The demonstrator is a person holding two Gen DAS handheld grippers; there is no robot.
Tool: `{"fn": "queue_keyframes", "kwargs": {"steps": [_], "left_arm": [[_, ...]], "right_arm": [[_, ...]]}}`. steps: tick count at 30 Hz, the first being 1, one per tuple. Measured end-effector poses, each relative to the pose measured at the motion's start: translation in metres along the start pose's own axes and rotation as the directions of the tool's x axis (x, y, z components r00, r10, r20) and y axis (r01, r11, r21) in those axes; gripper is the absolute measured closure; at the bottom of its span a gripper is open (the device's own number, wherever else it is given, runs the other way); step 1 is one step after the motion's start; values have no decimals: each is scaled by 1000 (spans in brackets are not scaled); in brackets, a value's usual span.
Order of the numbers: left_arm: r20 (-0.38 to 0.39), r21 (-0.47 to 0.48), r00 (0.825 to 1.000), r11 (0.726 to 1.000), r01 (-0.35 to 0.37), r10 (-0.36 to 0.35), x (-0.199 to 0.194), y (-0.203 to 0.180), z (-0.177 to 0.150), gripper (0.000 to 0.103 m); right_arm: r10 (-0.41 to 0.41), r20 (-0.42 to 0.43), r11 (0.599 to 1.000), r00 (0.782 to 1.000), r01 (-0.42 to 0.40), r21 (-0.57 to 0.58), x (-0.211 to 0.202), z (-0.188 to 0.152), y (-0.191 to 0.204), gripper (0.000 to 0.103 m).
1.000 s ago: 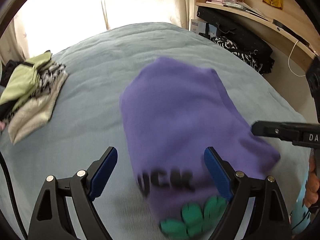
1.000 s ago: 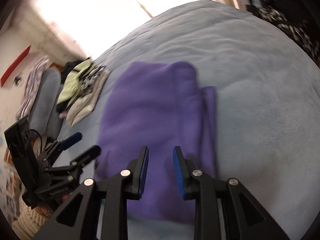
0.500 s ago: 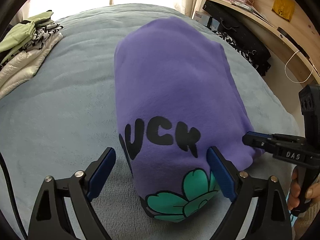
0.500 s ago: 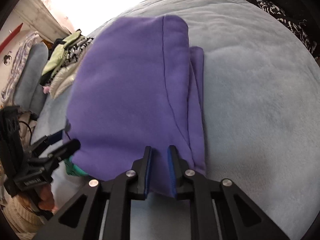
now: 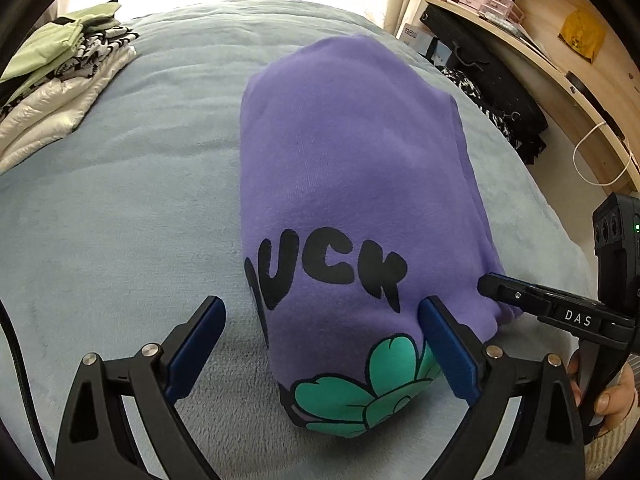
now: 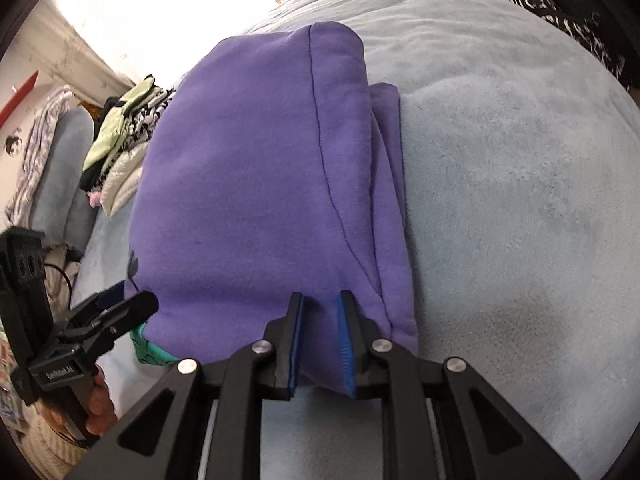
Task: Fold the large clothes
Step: 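Slide both tools under the folded hoodie bundle from its printed end, then lift the folded hoodie with both tools and carry it to the clothes stack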
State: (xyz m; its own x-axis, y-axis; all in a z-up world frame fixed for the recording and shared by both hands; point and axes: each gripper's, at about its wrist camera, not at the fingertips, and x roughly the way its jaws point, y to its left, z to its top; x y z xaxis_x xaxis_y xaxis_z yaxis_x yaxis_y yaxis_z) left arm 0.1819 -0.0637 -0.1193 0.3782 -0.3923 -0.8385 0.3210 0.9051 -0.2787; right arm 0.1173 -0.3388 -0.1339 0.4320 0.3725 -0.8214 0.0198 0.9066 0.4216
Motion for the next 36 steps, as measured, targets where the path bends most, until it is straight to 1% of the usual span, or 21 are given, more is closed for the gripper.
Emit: {"fn": "queue_keyframes", "kwargs": {"steps": [3,4,6,8,10,11,13,18,21,23,24,26,29,34,35,36], "left_arm": [[-4,-24,1000,1000,19,-19,-6,3,2,6],[-7,-40,999,999,33,-33,-8,5,2,6],[-11,-67,998,996,59,-60,-14,11,2,6],[-14,-100,996,992,82,-84,-18,17,3,6],[-12,-135,993,984,113,-116,-21,24,4,6],[-11,-156,991,979,133,-136,-23,29,5,6],[-11,-184,988,971,150,-155,-24,38,6,6],[-26,-206,982,962,180,-189,-22,47,11,6],[-39,-207,972,954,218,-231,-15,50,16,6],[-44,-210,964,946,247,-262,-9,51,20,6],[-46,-210,959,942,263,-278,-5,51,22,6],[-55,-212,944,928,307,-324,4,50,25,6],[-91,-201,917,909,366,-389,21,46,27,6],[-140,-173,899,905,389,-414,48,40,26,6],[-148,-171,895,902,397,-422,54,39,26,4],[-152,-176,886,894,412,-439,59,39,25,2]], "right_arm": [[-8,-13,1000,1000,8,1,-3,2,2,85],[-10,-19,1000,1000,10,-3,-4,4,3,83],[3,-27,1000,1000,-3,-9,-7,5,7,71],[32,-32,999,999,-32,-17,-13,5,13,47],[49,-32,998,998,-50,-28,-20,6,21,37],[50,-33,998,998,-51,-35,-23,6,25,35],[52,-40,997,998,-54,-47,-28,7,29,34],[75,-68,996,995,-77,-33,-36,14,26,33],[63,-56,997,996,-65,-34,-43,22,22,33],[57,-50,998,997,-58,-28,-44,31,15,30],[57,-48,998,997,-58,-21,-43,35,9,29],[67,-54,998,996,-68,-8,-38,42,1,28],[110,-82,994,991,-107,36,-22,51,-16,28],[187,-133,980,973,-175,96,10,56,-40,28],[199,-144,977,969,-184,107,16,57,-44,28],[207,-157,975,966,-190,116,22,56,-46,28]]}}
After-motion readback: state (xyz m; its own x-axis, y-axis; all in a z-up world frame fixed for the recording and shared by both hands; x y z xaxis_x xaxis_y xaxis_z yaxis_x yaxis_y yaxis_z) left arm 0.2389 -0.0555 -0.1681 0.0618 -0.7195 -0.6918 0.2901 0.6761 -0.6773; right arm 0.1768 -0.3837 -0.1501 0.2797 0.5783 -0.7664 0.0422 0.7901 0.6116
